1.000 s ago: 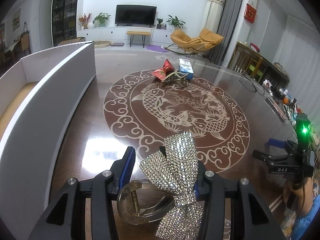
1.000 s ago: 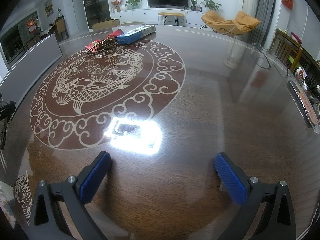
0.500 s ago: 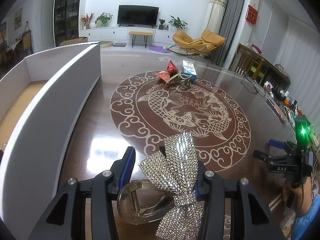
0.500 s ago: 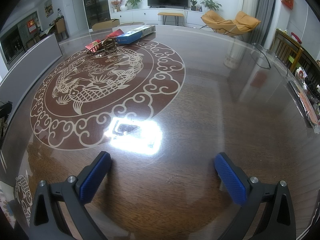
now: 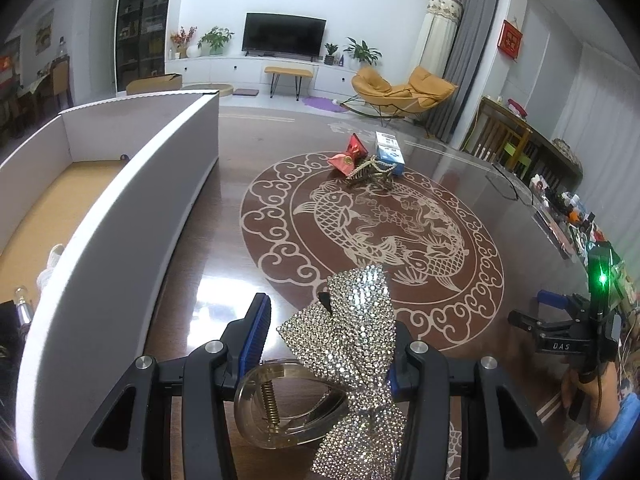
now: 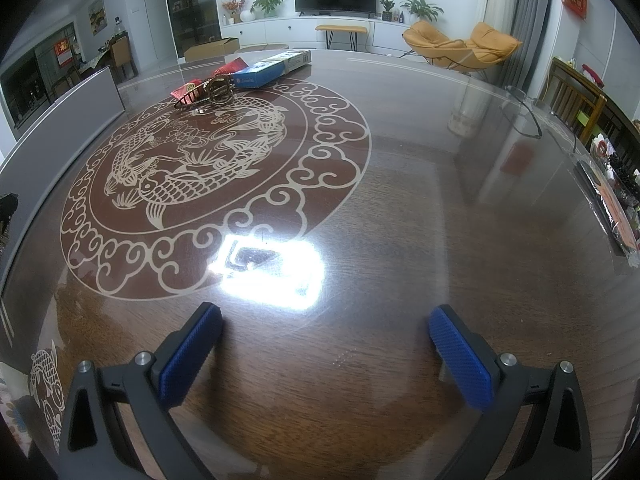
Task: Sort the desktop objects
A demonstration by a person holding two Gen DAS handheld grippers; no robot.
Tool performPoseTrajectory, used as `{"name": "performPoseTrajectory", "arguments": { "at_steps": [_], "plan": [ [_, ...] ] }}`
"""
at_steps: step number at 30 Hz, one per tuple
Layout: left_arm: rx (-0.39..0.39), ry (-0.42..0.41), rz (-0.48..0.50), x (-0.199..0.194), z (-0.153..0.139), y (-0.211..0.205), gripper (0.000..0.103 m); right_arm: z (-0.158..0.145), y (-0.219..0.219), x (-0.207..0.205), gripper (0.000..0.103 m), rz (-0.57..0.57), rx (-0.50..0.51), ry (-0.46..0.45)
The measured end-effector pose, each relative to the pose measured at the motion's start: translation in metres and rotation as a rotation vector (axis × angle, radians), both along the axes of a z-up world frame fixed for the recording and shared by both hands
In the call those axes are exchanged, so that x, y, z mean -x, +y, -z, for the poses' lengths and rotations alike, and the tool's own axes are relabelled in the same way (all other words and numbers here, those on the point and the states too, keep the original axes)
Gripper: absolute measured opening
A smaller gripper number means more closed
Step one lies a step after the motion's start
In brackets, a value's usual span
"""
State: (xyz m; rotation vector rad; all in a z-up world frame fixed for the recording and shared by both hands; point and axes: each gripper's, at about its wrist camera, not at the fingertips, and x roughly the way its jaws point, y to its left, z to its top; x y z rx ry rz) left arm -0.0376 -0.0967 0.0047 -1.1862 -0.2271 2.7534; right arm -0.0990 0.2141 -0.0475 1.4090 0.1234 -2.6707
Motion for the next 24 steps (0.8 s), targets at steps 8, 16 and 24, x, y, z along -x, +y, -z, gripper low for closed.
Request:
{"name": "performPoseTrajectory", "arguments": {
  "at_steps": [8, 16, 24],
  "plan": [
    [-0.066, 0.012, -0.027, -0.004, -0.007, -0.023, 0.047, -0.004, -0.005, 0.009, 0.103, -0.08, 0.048, -0.026],
    [-0.133, 0.014, -0.011, -0.005, -0.006, -0.023, 0.047, -0.041, -0.077, 0.115, 0.103, -0.199, 0.274, -0.009],
    [-0.154, 0.002, 0.03, -0.007, -0.002, -0.017, 0.047, -0.021, -0.13, 0.224, 0.103, 0.012, 0.29, -0.11]
  ]
}}
